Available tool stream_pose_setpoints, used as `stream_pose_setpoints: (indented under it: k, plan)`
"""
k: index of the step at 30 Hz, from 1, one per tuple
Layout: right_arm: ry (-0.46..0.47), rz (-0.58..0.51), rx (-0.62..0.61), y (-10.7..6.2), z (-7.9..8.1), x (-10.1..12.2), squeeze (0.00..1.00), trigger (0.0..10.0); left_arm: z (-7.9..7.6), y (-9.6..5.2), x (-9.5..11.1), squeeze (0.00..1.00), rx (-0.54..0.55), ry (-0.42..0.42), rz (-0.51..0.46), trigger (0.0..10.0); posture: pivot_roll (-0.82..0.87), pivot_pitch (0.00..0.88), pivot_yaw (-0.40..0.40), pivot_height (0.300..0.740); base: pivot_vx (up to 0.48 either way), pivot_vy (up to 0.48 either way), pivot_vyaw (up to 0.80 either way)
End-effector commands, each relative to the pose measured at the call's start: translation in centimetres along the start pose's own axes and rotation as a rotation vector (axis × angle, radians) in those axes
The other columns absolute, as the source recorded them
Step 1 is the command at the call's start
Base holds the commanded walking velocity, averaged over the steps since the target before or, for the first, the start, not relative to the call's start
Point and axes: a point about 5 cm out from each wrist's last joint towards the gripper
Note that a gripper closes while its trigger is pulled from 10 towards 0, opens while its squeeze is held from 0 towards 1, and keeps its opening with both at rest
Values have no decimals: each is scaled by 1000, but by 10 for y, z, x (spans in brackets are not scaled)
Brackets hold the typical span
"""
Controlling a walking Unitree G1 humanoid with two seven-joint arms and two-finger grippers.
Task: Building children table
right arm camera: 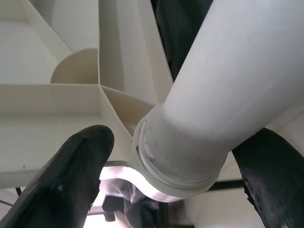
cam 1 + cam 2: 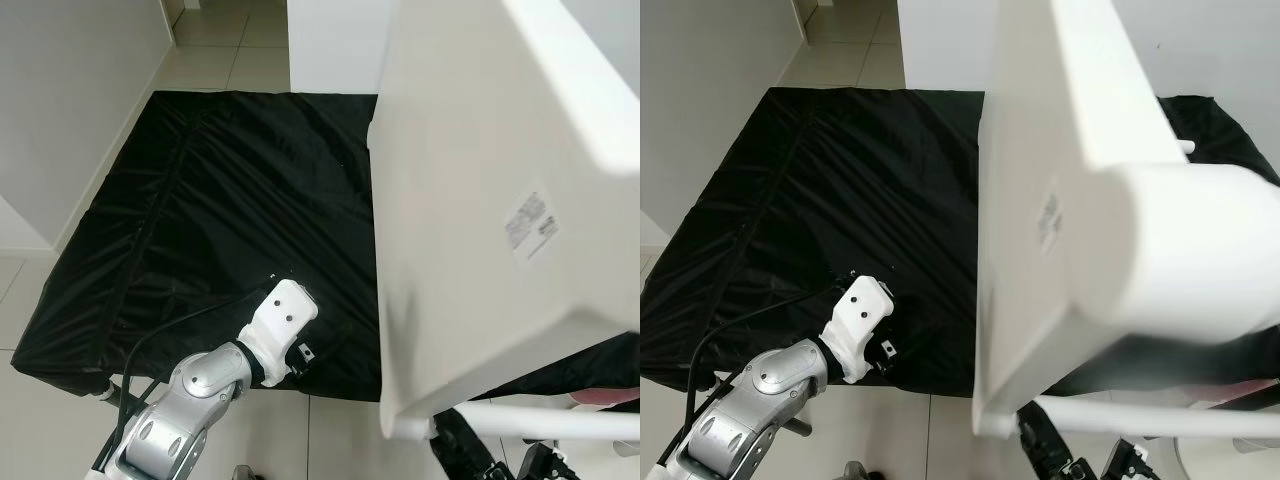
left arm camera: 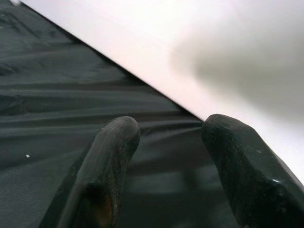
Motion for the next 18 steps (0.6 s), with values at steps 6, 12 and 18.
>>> stream_pose_setpoints:
  k: [6,12,18]
  plan:
    - [-58,76,3,8,21,-8,0,10000,-3,-1,-2,0,-49,-4,-3,10000,-25,148,34,740,0,0,0]
    - [-90,93,8,12,36,-22,0,10000,-4,-1,0,0,-75,-9,-8,10000,-29,153,36,740,0,0,0]
    - [-101,90,9,18,45,-37,0,10000,-5,-1,6,0,-142,13,-18,10000,-28,154,39,740,0,0,0]
Point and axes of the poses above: a point about 5 cm out from each wrist's last joint towards the gripper, its own y axis pointing out of the wrist towards the gripper, its own x axis along the axis of the wrist's last joint, z = x × y, and after that the axes turned 12 degrees about y, right-handed
